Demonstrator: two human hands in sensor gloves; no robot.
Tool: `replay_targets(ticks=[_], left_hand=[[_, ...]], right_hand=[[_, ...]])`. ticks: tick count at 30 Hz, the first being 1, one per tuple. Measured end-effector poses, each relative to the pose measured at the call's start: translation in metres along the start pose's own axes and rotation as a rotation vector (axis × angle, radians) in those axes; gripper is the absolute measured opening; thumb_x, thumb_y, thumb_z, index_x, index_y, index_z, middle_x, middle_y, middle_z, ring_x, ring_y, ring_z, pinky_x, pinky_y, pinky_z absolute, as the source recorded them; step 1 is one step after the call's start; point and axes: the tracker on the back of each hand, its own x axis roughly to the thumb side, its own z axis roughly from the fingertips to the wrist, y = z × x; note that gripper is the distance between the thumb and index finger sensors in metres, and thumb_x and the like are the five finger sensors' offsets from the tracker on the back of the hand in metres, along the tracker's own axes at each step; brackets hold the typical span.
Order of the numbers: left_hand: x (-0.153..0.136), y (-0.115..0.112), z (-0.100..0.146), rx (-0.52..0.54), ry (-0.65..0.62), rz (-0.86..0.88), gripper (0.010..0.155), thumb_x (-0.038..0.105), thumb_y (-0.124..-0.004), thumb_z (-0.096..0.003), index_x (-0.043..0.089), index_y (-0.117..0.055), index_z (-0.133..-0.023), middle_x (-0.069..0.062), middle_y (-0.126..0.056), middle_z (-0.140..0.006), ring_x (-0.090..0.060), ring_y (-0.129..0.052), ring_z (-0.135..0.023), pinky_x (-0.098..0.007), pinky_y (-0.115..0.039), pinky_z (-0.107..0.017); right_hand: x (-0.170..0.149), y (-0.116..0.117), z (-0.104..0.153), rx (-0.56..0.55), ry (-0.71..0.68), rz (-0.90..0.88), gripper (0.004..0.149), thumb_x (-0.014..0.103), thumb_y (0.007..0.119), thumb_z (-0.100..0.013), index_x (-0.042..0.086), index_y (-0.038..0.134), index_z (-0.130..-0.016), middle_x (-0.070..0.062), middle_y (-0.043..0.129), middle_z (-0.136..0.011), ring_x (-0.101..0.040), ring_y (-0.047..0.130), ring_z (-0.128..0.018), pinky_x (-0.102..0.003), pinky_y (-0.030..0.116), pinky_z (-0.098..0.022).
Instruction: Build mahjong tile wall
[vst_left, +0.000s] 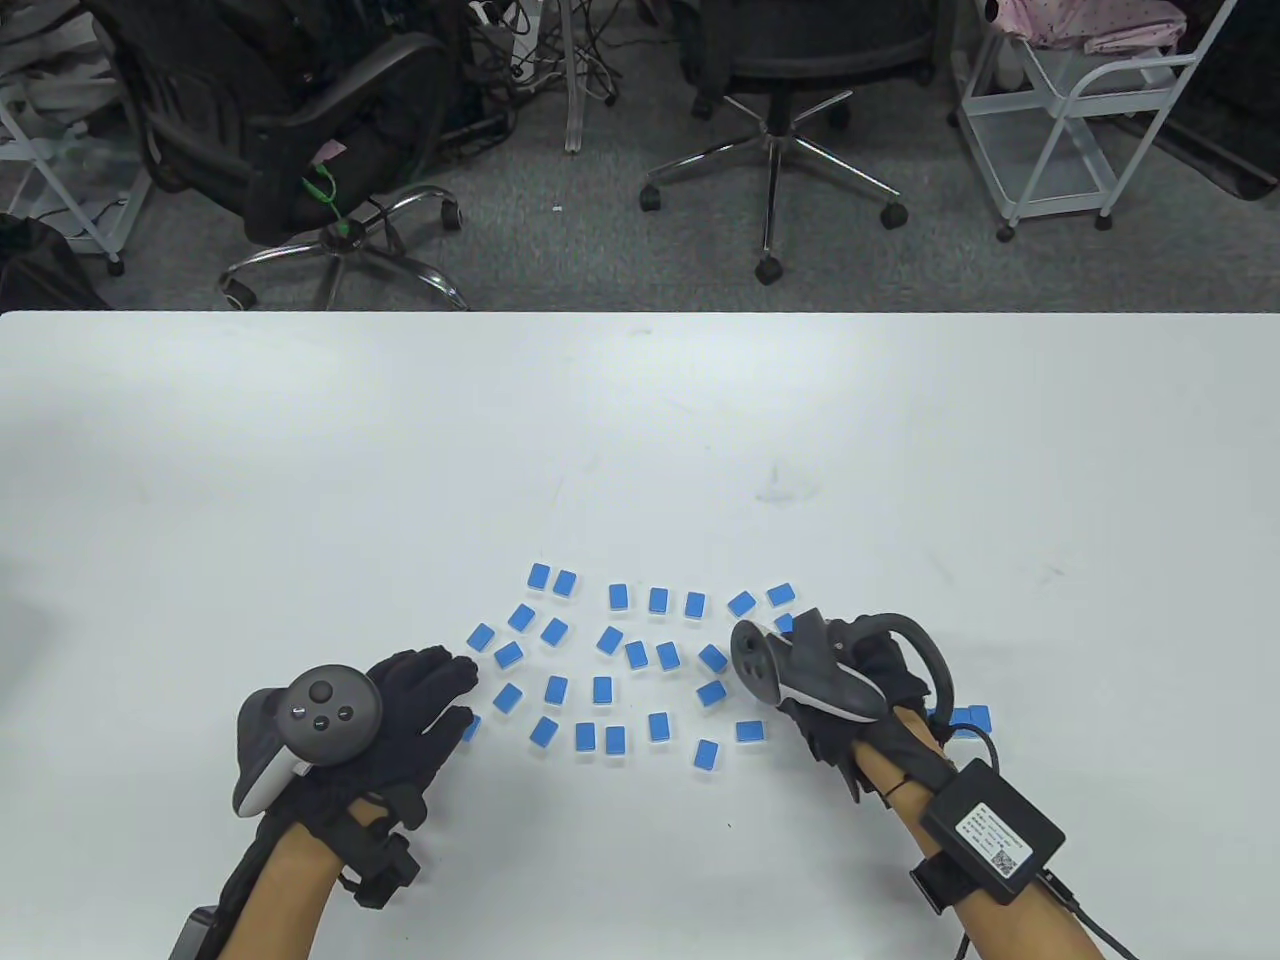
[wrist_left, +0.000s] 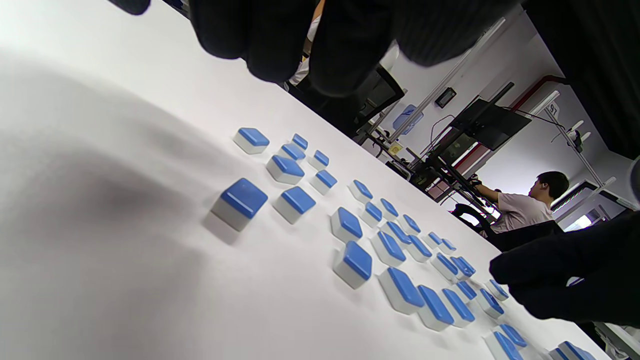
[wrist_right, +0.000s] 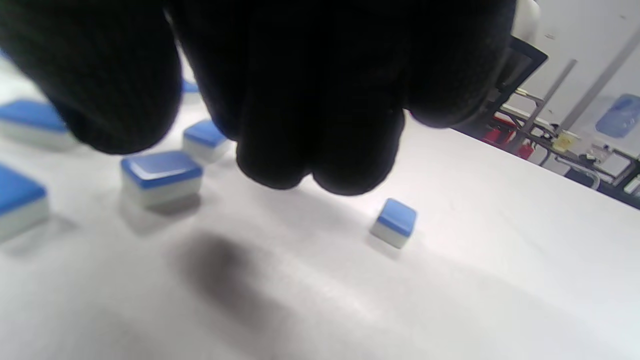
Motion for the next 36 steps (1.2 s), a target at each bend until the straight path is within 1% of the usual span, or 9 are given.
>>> replay_targets(ticks=[7, 16, 20, 23, 26, 28, 29, 32, 36], left_hand=[[-0.001, 0.001, 0.000, 0.002, 0.005, 0.006, 0.060, 0.051, -0.064, -0.0524, 0.028, -0.062, -0.108, -0.006, -0.053, -0.118, -0.037, -0.044, -0.110, -0.065, -0.034, -0.079], [0.000, 0.000, 0.000, -0.006, 0.003, 0.003, 0.060, 0.051, -0.064, -0.0524, 0.028, -0.062, -0.108, -0.006, -0.053, -0.118, -0.037, -0.044, -0.110, -0.065, -0.034, -0.078], [-0.001, 0.001, 0.001, -0.003, 0.007, 0.007, 0.060, 0.051, -0.064, -0.0525, 0.028, -0.062, -0.108, -0.006, -0.053, -0.118, -0.037, -0.044, -0.110, -0.065, -0.034, -0.078], [-0.001, 0.001, 0.002, -0.001, 0.010, 0.012, 0.060, 0.051, -0.064, -0.0525, 0.028, -0.062, -0.108, -0.006, -0.053, -0.118, -0.037, -0.044, -0.110, -0.065, -0.034, -0.079], [-0.001, 0.002, 0.001, 0.002, 0.013, 0.012, 0.060, 0.051, -0.064, -0.0524, 0.028, -0.062, -0.108, -0.006, -0.053, -0.118, -0.037, -0.044, -0.110, -0.065, -0.034, -0.078], [-0.002, 0.002, 0.001, 0.001, 0.018, 0.021, 0.060, 0.051, -0.063, -0.0524, 0.028, -0.062, -0.108, -0.006, -0.053, -0.118, -0.037, -0.044, -0.110, -0.065, -0.034, -0.078], [-0.002, 0.001, 0.001, 0.001, 0.019, 0.023, 0.060, 0.051, -0.063, -0.0524, 0.028, -0.062, -0.108, -0.006, -0.053, -0.118, -0.037, -0.044, -0.110, -0.065, -0.034, -0.078], [-0.003, 0.002, 0.001, 0.003, 0.026, 0.017, 0.060, 0.051, -0.064, -0.0524, 0.028, -0.062, -0.108, -0.006, -0.053, -0.118, -0.038, -0.044, -0.110, -0.065, -0.034, -0.078], [-0.005, 0.002, 0.001, -0.002, 0.038, 0.023, 0.060, 0.051, -0.063, -0.0524, 0.028, -0.062, -0.108, -0.006, -0.053, -0.118, -0.037, -0.044, -0.110, -0.065, -0.034, -0.078]], right_hand=[[0.015, 0.008, -0.009, 0.016, -0.008, 0.042, 0.054, 0.047, 0.091, -0.030, 0.023, 0.087, -0.078, 0.000, 0.103, -0.067, -0.025, 0.103, -0.057, -0.054, 0.077, -0.056], [0.018, 0.016, -0.006, -0.027, -0.003, 0.048, 0.057, 0.047, 0.094, -0.027, 0.023, 0.087, -0.078, 0.001, 0.103, -0.065, -0.023, 0.103, -0.056, -0.054, 0.076, -0.059], [0.015, 0.017, -0.005, -0.022, -0.010, 0.046, 0.057, 0.050, 0.094, -0.027, 0.023, 0.088, -0.077, 0.002, 0.103, -0.062, -0.023, 0.102, -0.056, -0.054, 0.075, -0.061], [-0.008, 0.007, -0.001, -0.024, 0.033, -0.004, 0.056, 0.051, 0.093, -0.027, 0.025, 0.087, -0.077, 0.003, 0.102, -0.063, -0.023, 0.101, -0.057, -0.055, 0.073, -0.063], [-0.063, -0.015, 0.004, -0.112, 0.186, -0.151, 0.056, 0.051, 0.093, -0.028, 0.026, 0.084, -0.078, 0.003, 0.100, -0.066, -0.025, 0.099, -0.062, -0.057, 0.069, -0.066], [-0.101, -0.019, 0.003, -0.119, 0.301, -0.244, 0.056, 0.049, 0.093, -0.029, 0.028, 0.083, -0.080, 0.003, 0.098, -0.069, -0.026, 0.096, -0.068, -0.059, 0.065, -0.069], [-0.119, -0.015, 0.000, -0.084, 0.358, -0.286, 0.056, 0.049, 0.093, -0.030, 0.028, 0.082, -0.080, 0.002, 0.097, -0.070, -0.027, 0.094, -0.070, -0.060, 0.063, -0.071], [-0.144, 0.005, -0.009, 0.035, 0.434, -0.334, 0.055, 0.047, 0.093, -0.031, 0.031, 0.080, -0.082, 0.002, 0.095, -0.075, -0.029, 0.090, -0.077, -0.062, 0.057, -0.074], [-0.134, 0.031, -0.023, 0.161, 0.400, -0.254, 0.054, 0.047, 0.094, -0.031, 0.033, 0.081, -0.082, 0.003, 0.095, -0.077, -0.028, 0.089, -0.080, -0.062, 0.056, -0.075]])
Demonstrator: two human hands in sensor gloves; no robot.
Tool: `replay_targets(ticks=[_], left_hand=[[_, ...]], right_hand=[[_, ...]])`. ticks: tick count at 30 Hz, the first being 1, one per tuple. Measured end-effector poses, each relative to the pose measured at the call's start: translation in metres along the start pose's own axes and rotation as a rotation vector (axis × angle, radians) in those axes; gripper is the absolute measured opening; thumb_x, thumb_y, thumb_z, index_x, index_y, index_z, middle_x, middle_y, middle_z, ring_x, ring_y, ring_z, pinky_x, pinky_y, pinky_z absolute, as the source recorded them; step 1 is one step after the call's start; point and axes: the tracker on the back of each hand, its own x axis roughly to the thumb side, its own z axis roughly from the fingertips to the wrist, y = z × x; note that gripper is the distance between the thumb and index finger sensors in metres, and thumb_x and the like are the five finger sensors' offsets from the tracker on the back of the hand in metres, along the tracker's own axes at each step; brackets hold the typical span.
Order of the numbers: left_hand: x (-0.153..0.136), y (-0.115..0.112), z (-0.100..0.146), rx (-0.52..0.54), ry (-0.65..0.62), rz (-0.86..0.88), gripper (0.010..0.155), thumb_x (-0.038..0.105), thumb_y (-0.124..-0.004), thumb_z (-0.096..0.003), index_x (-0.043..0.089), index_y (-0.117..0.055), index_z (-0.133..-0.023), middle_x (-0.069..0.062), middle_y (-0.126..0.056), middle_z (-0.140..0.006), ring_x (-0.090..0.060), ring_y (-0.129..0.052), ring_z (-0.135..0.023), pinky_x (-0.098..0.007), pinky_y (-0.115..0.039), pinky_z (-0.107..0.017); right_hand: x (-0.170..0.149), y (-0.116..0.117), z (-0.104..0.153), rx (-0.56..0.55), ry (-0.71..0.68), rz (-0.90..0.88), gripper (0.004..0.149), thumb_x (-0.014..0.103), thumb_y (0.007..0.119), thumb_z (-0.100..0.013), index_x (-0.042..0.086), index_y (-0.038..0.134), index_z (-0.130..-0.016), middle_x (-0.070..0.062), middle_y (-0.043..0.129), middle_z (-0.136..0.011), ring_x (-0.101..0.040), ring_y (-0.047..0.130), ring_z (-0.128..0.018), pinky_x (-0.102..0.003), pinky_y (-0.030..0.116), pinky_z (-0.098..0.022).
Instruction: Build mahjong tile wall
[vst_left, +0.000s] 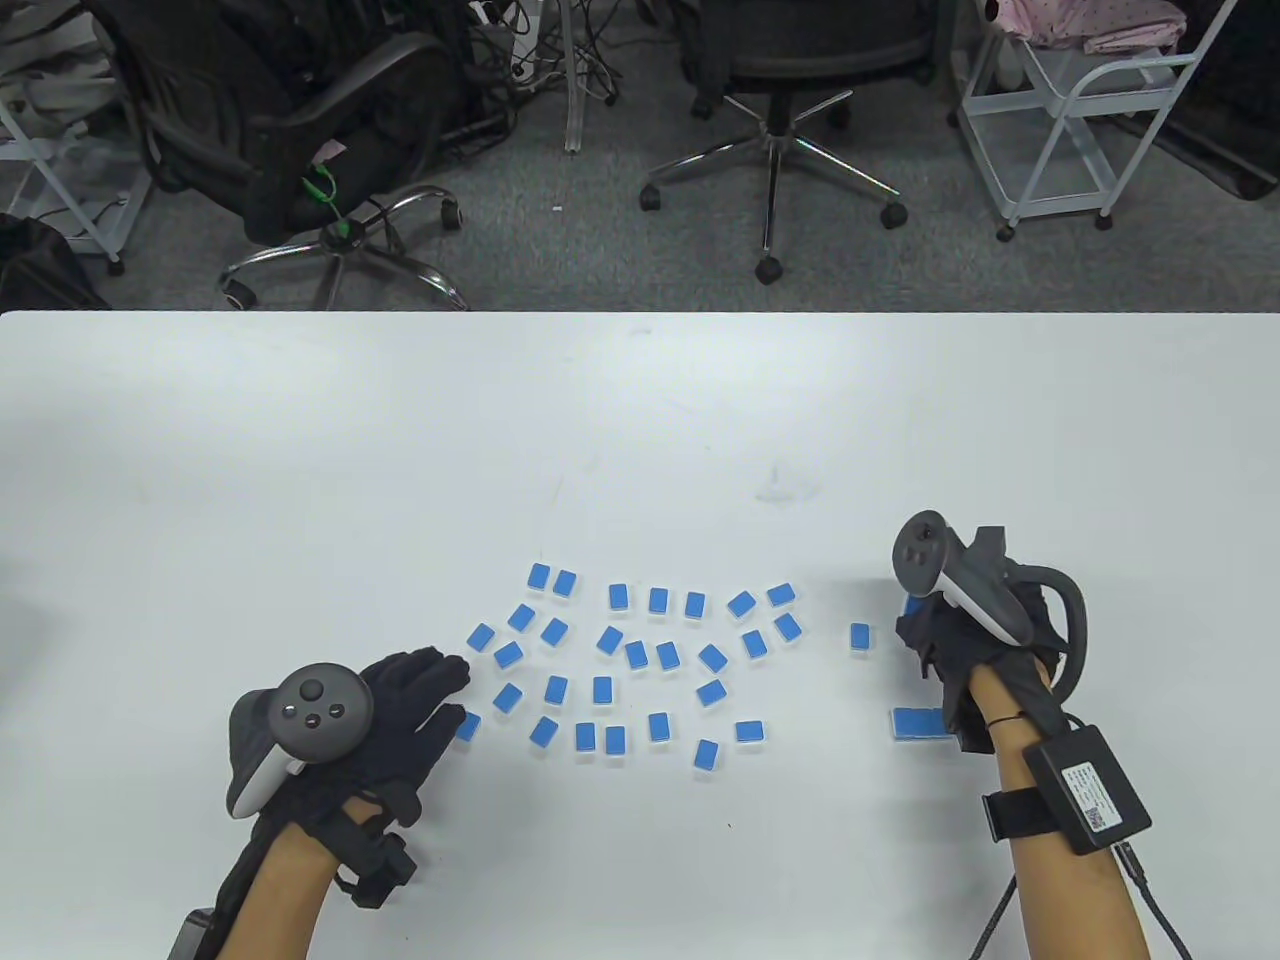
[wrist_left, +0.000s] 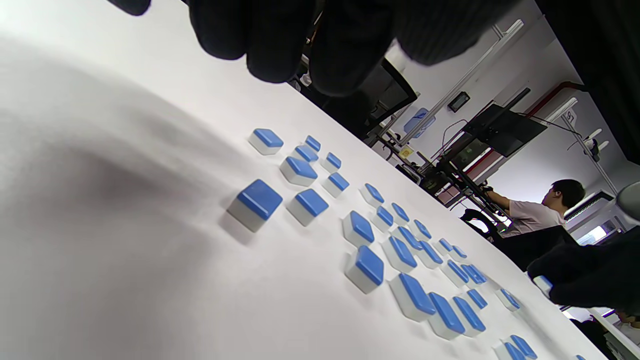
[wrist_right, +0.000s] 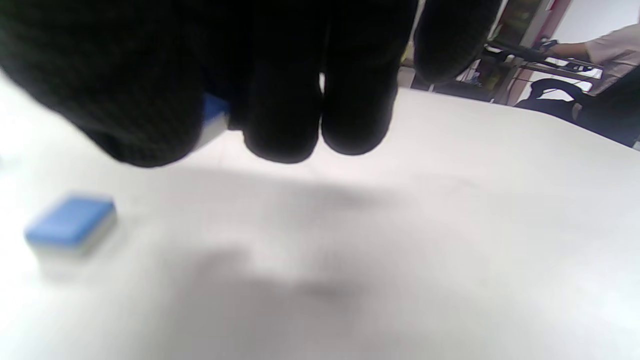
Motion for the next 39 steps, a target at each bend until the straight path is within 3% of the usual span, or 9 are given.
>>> replay_targets(ticks=[8, 39], left_hand=[[-0.001, -0.001, -0.001, -0.012, 0.009, 0.000, 0.061, 0.052, -0.063, -0.0524, 0.028, -0.062, -0.108, -0.006, -0.053, -0.118, -0.037, -0.045, -0.110, -0.065, -0.034, -0.078], [0.002, -0.005, -0.002, -0.037, -0.008, -0.004, 0.061, 0.052, -0.063, -0.0524, 0.028, -0.062, -0.108, -0.006, -0.053, -0.118, -0.038, -0.045, -0.110, -0.065, -0.035, -0.078]], right_hand=[[0.028, 0.021, -0.006, 0.020, -0.065, 0.133, 0.052, 0.043, 0.096, -0.030, 0.033, 0.084, -0.079, 0.005, 0.098, -0.076, -0.025, 0.092, -0.081, -0.060, 0.059, -0.074], [0.032, 0.021, -0.004, -0.009, -0.090, 0.134, 0.052, 0.042, 0.096, -0.030, 0.036, 0.083, -0.080, 0.009, 0.099, -0.076, -0.022, 0.091, -0.083, -0.059, 0.061, -0.073]])
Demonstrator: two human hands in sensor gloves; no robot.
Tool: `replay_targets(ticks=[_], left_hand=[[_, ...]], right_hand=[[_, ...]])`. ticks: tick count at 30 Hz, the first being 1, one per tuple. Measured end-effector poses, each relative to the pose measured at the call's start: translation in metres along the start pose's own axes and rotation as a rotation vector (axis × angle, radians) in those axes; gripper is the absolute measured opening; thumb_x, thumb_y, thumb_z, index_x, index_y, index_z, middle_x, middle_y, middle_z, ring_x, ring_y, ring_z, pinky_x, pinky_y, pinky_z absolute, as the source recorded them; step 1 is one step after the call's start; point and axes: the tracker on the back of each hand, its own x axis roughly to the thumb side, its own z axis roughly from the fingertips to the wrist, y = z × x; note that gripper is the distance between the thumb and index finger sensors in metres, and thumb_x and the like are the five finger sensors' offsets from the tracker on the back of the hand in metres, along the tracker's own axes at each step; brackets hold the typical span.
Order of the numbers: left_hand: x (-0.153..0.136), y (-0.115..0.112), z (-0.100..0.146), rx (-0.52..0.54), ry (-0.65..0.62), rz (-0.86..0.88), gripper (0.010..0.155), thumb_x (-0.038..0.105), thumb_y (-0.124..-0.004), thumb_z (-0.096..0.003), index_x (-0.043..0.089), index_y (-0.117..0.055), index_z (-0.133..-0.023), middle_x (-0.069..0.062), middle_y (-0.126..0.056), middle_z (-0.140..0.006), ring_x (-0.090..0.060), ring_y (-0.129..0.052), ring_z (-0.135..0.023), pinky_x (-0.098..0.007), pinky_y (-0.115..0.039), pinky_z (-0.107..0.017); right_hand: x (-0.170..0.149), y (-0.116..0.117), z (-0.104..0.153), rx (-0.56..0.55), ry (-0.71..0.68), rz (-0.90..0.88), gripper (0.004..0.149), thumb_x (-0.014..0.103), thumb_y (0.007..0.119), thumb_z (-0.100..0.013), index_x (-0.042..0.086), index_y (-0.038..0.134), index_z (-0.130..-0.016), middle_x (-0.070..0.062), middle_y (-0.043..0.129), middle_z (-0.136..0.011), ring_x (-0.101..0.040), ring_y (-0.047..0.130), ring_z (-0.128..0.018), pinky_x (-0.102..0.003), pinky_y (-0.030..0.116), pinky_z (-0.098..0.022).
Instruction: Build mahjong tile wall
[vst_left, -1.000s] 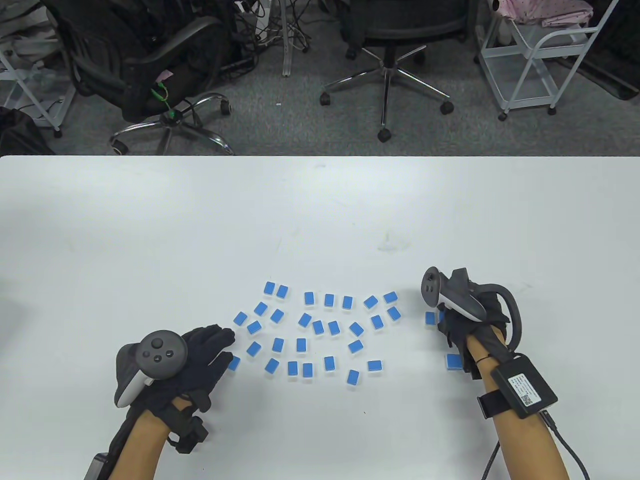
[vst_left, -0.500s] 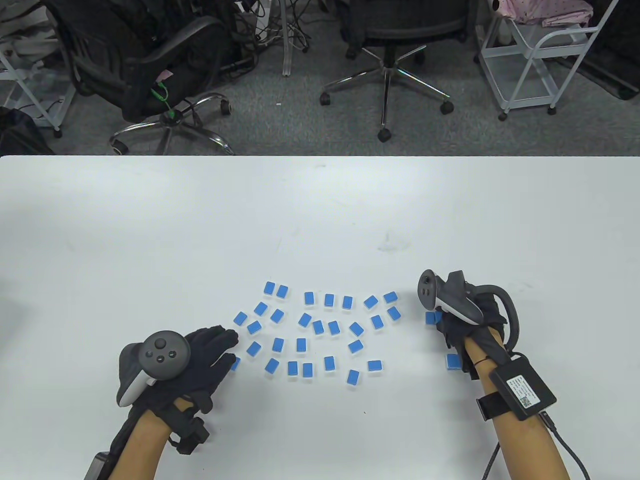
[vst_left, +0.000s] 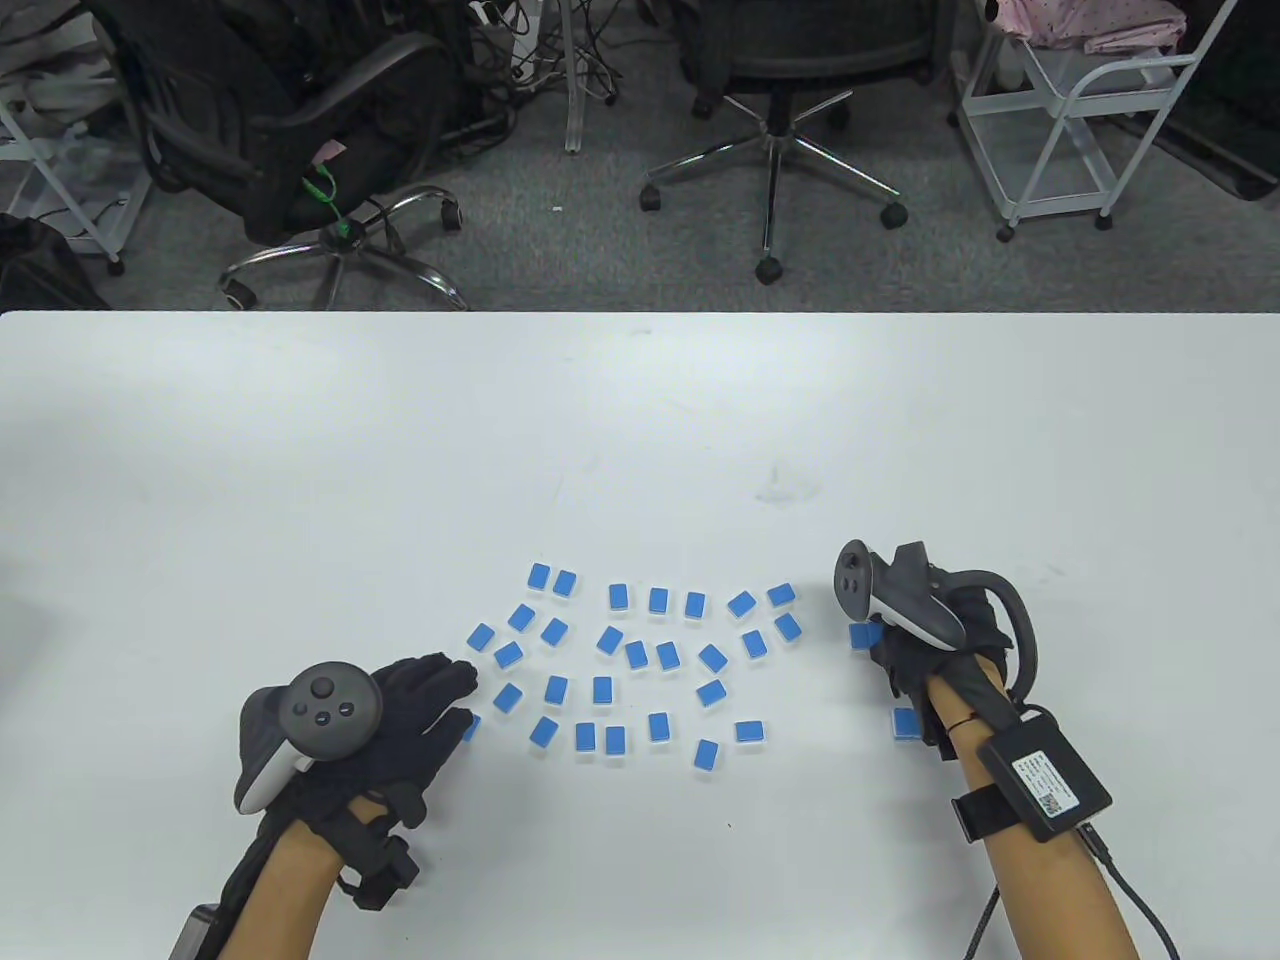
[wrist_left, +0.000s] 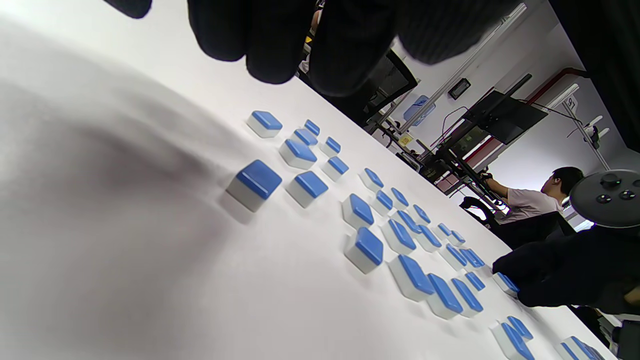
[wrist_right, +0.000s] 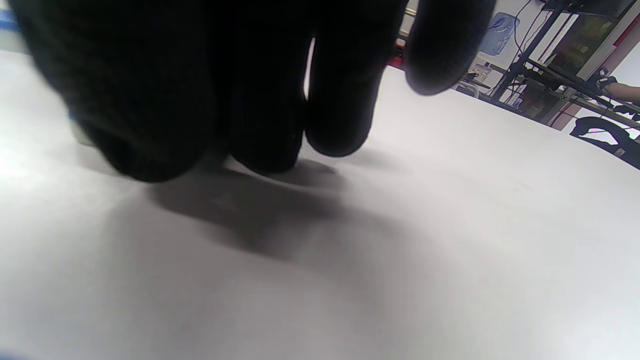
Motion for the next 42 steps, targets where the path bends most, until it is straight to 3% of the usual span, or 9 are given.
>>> replay_targets(ticks=[8, 11, 14, 15, 18, 21, 24, 31, 42], left_hand=[[0.001, 0.000, 0.000, 0.004, -0.003, -0.005, 0.061, 0.052, -0.063, -0.0525, 0.028, -0.062, -0.108, -0.006, -0.053, -0.118, -0.038, -0.045, -0.110, -0.065, -0.035, -0.078], [0.001, 0.001, 0.000, 0.006, -0.006, -0.006, 0.061, 0.052, -0.063, -0.0525, 0.027, -0.062, -0.108, -0.006, -0.054, -0.118, -0.038, -0.045, -0.110, -0.065, -0.035, -0.078], [0.001, 0.001, 0.000, 0.009, -0.010, -0.006, 0.060, 0.052, -0.063, -0.0525, 0.028, -0.062, -0.108, -0.006, -0.053, -0.118, -0.038, -0.045, -0.110, -0.065, -0.035, -0.078], [0.001, 0.001, 0.000, 0.011, -0.010, -0.007, 0.061, 0.052, -0.063, -0.0524, 0.028, -0.062, -0.108, -0.006, -0.054, -0.118, -0.038, -0.045, -0.110, -0.065, -0.035, -0.078], [-0.001, 0.001, -0.001, 0.008, -0.002, -0.002, 0.061, 0.052, -0.063, -0.0525, 0.028, -0.062, -0.108, -0.006, -0.053, -0.118, -0.038, -0.045, -0.110, -0.065, -0.035, -0.078], [-0.001, 0.000, -0.001, 0.006, 0.001, -0.001, 0.061, 0.052, -0.063, -0.0525, 0.028, -0.062, -0.108, -0.006, -0.053, -0.118, -0.038, -0.045, -0.110, -0.065, -0.035, -0.078], [-0.001, 0.000, 0.001, 0.008, 0.000, -0.006, 0.061, 0.052, -0.063, -0.0524, 0.028, -0.062, -0.108, -0.006, -0.054, -0.117, -0.038, -0.045, -0.110, -0.065, -0.035, -0.078], [-0.001, -0.002, -0.001, -0.005, 0.001, -0.001, 0.061, 0.052, -0.063, -0.0524, 0.028, -0.062, -0.108, -0.006, -0.054, -0.117, -0.038, -0.045, -0.110, -0.065, -0.035, -0.078], [-0.001, -0.001, 0.000, -0.001, -0.005, -0.004, 0.061, 0.052, -0.063, -0.0525, 0.028, -0.062, -0.108, -0.006, -0.054, -0.118, -0.038, -0.045, -0.110, -0.065, -0.035, -0.078]], right_hand=[[-0.002, -0.003, 0.003, -0.007, -0.006, 0.017, 0.057, 0.045, 0.095, -0.029, 0.035, 0.081, -0.083, 0.008, 0.098, -0.079, -0.023, 0.091, -0.083, -0.060, 0.061, -0.073], [-0.005, -0.018, 0.015, -0.079, -0.021, 0.001, 0.060, 0.045, 0.095, -0.029, 0.034, 0.079, -0.085, 0.007, 0.096, -0.081, -0.024, 0.090, -0.083, -0.060, 0.061, -0.073], [0.010, -0.038, 0.045, -0.239, -0.178, 0.001, 0.056, 0.043, 0.095, -0.029, 0.035, 0.080, -0.083, 0.007, 0.097, -0.078, -0.024, 0.093, -0.078, -0.057, 0.068, -0.068], [0.022, -0.040, 0.059, -0.270, -0.296, -0.018, 0.054, 0.042, 0.095, -0.030, 0.035, 0.081, -0.081, 0.007, 0.098, -0.077, -0.023, 0.095, -0.076, -0.056, 0.070, -0.066], [0.059, -0.032, 0.091, -0.276, -0.521, 0.013, 0.053, 0.040, 0.096, -0.029, 0.039, 0.081, -0.080, 0.007, 0.098, -0.078, -0.023, 0.096, -0.075, -0.054, 0.074, -0.064], [0.088, -0.016, 0.107, -0.282, -0.604, 0.151, 0.061, 0.041, 0.097, -0.026, 0.045, 0.075, -0.083, 0.006, 0.094, -0.085, -0.023, 0.094, -0.079, -0.054, 0.073, -0.066], [0.103, -0.005, 0.108, -0.280, -0.620, 0.223, 0.062, 0.040, 0.097, -0.026, 0.046, 0.074, -0.084, 0.004, 0.092, -0.087, -0.024, 0.093, -0.080, -0.055, 0.072, -0.066], [0.111, 0.004, 0.108, -0.314, -0.639, 0.230, 0.056, 0.039, 0.098, -0.027, 0.042, 0.081, -0.080, 0.008, 0.099, -0.075, -0.021, 0.098, -0.072, -0.053, 0.074, -0.064], [0.112, 0.007, 0.107, -0.255, -0.637, 0.234, 0.057, 0.048, 0.097, -0.025, 0.025, 0.087, -0.076, 0.007, 0.104, -0.059, -0.021, 0.102, -0.061, -0.053, 0.076, -0.062]])
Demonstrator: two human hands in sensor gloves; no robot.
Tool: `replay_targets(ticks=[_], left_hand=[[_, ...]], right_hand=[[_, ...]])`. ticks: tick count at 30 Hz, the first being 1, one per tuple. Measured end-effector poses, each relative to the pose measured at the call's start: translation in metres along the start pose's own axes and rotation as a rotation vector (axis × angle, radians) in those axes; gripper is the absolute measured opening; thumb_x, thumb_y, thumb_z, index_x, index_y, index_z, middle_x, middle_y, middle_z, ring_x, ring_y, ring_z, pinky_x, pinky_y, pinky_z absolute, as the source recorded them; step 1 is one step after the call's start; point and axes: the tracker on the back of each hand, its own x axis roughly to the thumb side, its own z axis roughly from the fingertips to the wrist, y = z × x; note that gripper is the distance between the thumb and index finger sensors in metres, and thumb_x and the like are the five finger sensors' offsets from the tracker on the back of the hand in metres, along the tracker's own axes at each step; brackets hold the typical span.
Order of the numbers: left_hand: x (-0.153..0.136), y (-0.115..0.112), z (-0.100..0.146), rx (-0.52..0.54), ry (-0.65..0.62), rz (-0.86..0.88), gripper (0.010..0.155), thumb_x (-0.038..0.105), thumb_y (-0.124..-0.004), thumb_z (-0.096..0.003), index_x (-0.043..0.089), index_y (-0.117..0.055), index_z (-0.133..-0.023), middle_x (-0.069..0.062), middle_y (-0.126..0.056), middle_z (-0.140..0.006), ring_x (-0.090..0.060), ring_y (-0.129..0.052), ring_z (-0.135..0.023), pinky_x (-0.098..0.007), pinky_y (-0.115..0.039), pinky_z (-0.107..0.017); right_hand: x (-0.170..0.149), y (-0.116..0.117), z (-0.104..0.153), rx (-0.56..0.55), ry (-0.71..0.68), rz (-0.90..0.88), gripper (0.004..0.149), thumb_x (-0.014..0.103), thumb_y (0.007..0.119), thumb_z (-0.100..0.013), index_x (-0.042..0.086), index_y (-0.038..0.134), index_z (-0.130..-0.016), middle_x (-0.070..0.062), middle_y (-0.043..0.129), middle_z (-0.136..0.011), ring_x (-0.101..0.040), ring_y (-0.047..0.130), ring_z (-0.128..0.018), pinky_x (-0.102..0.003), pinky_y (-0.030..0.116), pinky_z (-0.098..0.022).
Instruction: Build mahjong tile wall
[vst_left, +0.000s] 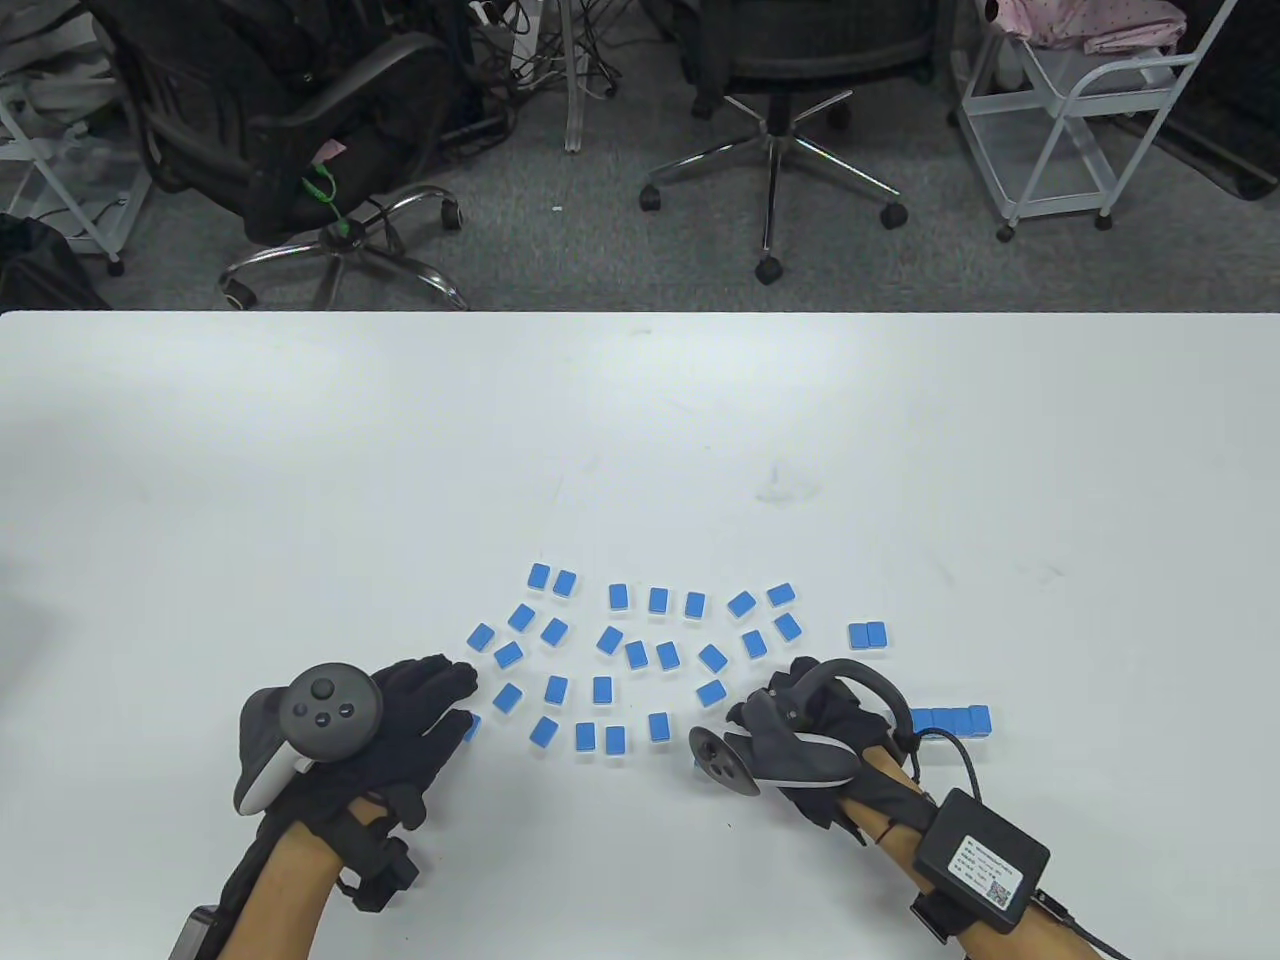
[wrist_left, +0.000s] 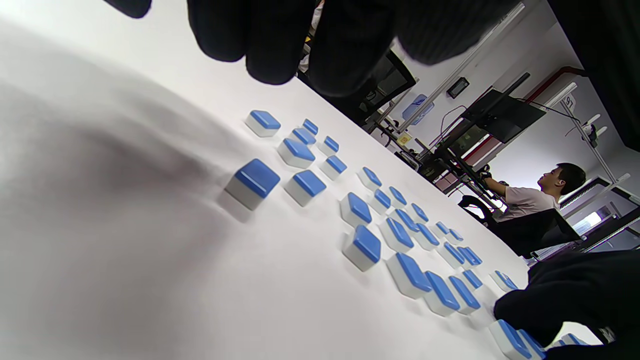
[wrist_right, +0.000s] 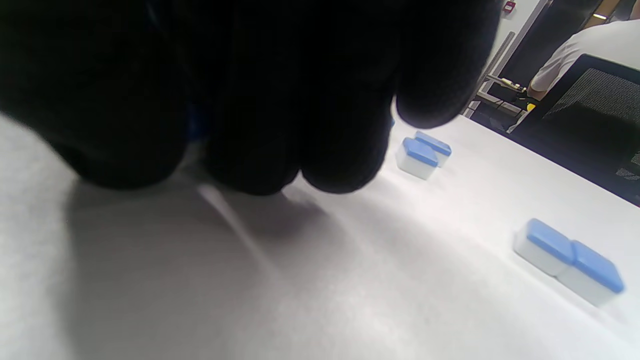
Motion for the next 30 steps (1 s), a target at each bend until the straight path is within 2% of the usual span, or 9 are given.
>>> replay_targets(ticks=[2, 3, 5, 7, 9, 11, 14, 19, 30], left_hand=[[0.000, 0.000, 0.001, 0.003, -0.002, -0.001, 0.061, 0.052, -0.063, -0.0524, 0.028, -0.062, -0.108, -0.006, -0.054, -0.118, -0.038, -0.045, -0.110, -0.065, -0.035, -0.078], [0.000, 0.001, 0.001, 0.006, -0.002, 0.001, 0.061, 0.052, -0.063, -0.0524, 0.028, -0.062, -0.108, -0.006, -0.054, -0.117, -0.038, -0.045, -0.110, -0.065, -0.035, -0.078], [0.000, 0.003, 0.002, 0.014, -0.002, 0.001, 0.061, 0.052, -0.063, -0.0524, 0.028, -0.062, -0.108, -0.006, -0.054, -0.117, -0.038, -0.045, -0.110, -0.065, -0.035, -0.078], [0.000, 0.003, 0.001, 0.015, -0.001, 0.003, 0.061, 0.052, -0.063, -0.0524, 0.028, -0.062, -0.108, -0.006, -0.054, -0.117, -0.038, -0.045, -0.110, -0.065, -0.035, -0.078], [0.000, 0.002, 0.000, 0.009, -0.004, 0.002, 0.061, 0.052, -0.063, -0.0524, 0.028, -0.062, -0.108, -0.006, -0.054, -0.117, -0.038, -0.045, -0.110, -0.065, -0.035, -0.078], [0.001, 0.001, 0.000, 0.007, -0.004, -0.002, 0.061, 0.052, -0.063, -0.0524, 0.028, -0.062, -0.108, -0.006, -0.054, -0.117, -0.038, -0.045, -0.110, -0.065, -0.035, -0.078], [0.000, 0.001, -0.001, 0.002, 0.002, 0.001, 0.061, 0.052, -0.063, -0.0524, 0.027, -0.062, -0.108, -0.006, -0.054, -0.117, -0.038, -0.045, -0.110, -0.065, -0.035, -0.078], [0.000, 0.001, 0.000, 0.006, 0.007, 0.002, 0.061, 0.052, -0.063, -0.0524, 0.028, -0.062, -0.108, -0.006, -0.054, -0.117, -0.038, -0.046, -0.110, -0.065, -0.035, -0.078], [-0.001, 0.001, -0.001, -0.002, 0.006, 0.003, 0.061, 0.052, -0.063, -0.0525, 0.028, -0.062, -0.108, -0.006, -0.054, -0.117, -0.038, -0.045, -0.110, -0.065, -0.035, -0.078]], right_hand=[[-0.013, -0.006, 0.002, -0.007, 0.054, 0.009, 0.056, 0.051, 0.095, -0.024, 0.027, 0.088, -0.074, 0.009, 0.104, -0.057, -0.020, 0.103, -0.063, -0.052, 0.076, -0.063], [-0.029, -0.014, 0.004, -0.051, 0.108, -0.041, 0.056, 0.051, 0.095, -0.024, 0.028, 0.087, -0.074, 0.009, 0.103, -0.058, -0.020, 0.102, -0.064, -0.053, 0.075, -0.064], [-0.078, -0.033, 0.012, -0.115, 0.283, -0.175, 0.055, 0.049, 0.094, -0.026, 0.028, 0.084, -0.076, 0.006, 0.101, -0.061, -0.023, 0.098, -0.069, -0.056, 0.071, -0.066], [-0.122, -0.043, 0.022, -0.147, 0.487, -0.216, 0.055, 0.048, 0.094, -0.027, 0.030, 0.083, -0.078, 0.006, 0.099, -0.065, -0.024, 0.095, -0.074, -0.057, 0.067, -0.069], [-0.157, -0.045, 0.032, -0.172, 0.628, -0.291, 0.055, 0.048, 0.094, -0.029, 0.031, 0.081, -0.079, 0.005, 0.098, -0.067, -0.025, 0.092, -0.078, -0.058, 0.064, -0.071], [-0.175, -0.040, 0.036, -0.170, 0.710, -0.362, 0.055, 0.047, 0.094, -0.030, 0.031, 0.080, -0.080, 0.004, 0.097, -0.070, -0.026, 0.090, -0.080, -0.060, 0.062, -0.072], [-0.182, -0.019, 0.029, -0.045, 0.766, -0.325, 0.055, 0.047, 0.094, -0.030, 0.034, 0.080, -0.081, 0.004, 0.095, -0.075, -0.026, 0.087, -0.085, -0.060, 0.059, -0.074], [-0.174, 0.024, 0.010, 0.181, 0.733, -0.236, 0.054, 0.046, 0.096, -0.029, 0.036, 0.082, -0.080, 0.006, 0.097, -0.077, -0.023, 0.087, -0.088, -0.060, 0.058, -0.076], [-0.157, 0.040, -0.006, 0.247, 0.700, -0.131, 0.052, 0.043, 0.097, -0.029, 0.035, 0.084, -0.079, 0.008, 0.101, -0.072, -0.021, 0.092, -0.081, -0.058, 0.061, -0.074]])
